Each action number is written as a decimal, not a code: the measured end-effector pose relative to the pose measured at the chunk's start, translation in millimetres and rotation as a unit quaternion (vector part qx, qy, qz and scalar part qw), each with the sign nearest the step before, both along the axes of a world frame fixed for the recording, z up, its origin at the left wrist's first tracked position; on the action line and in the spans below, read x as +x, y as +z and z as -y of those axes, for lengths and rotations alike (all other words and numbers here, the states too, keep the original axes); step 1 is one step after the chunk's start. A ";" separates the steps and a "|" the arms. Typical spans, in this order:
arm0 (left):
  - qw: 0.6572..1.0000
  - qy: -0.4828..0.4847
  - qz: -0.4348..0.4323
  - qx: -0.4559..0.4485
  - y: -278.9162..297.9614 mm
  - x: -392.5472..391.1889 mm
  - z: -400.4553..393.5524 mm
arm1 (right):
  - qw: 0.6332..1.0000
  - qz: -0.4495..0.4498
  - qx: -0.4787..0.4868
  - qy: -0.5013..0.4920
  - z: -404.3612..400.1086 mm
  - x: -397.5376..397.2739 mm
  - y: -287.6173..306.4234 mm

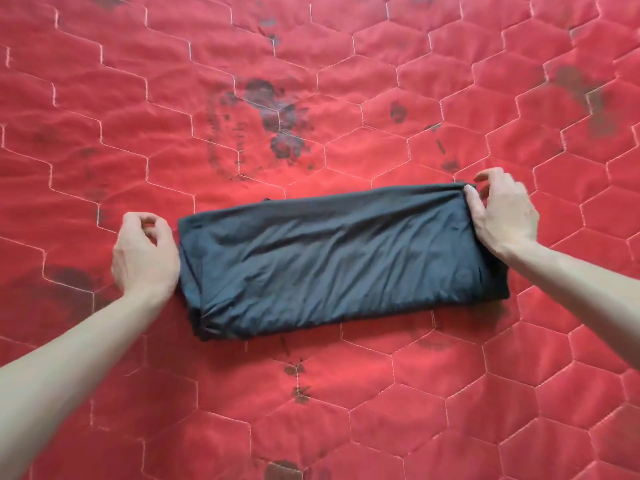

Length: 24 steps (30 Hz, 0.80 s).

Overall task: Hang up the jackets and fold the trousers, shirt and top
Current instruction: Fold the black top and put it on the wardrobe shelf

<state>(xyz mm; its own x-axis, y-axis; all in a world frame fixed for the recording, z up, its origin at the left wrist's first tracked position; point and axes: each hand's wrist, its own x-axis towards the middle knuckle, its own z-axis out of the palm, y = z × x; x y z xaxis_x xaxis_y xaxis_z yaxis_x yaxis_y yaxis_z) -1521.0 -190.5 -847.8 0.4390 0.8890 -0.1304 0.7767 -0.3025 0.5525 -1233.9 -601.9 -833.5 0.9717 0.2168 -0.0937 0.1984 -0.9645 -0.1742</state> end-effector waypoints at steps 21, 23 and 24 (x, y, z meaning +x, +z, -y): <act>0.908 -0.358 -0.118 0.182 -44.2 -50.5 96.7 | 0.996 0.010 -0.023 0.083 14.0 -94.8 -38.2; 0.931 -0.310 -0.116 0.154 -40.6 -61.1 85.3 | 1.000 -0.014 -0.001 0.004 28.9 -89.7 -34.2; 0.936 -0.302 -0.114 0.139 -38.4 -66.1 80.2 | 0.999 -0.028 0.011 -0.023 31.0 -89.4 -31.9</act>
<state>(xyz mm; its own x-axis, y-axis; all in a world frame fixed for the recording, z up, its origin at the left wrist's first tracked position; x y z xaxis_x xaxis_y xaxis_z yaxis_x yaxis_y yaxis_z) -1587.1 -270.7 -886.3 0.8615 0.5010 -0.0829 0.5058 -0.8321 0.2275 -1323.3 -633.0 -865.4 0.9742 0.1742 -0.1432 0.1430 -0.9682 -0.2052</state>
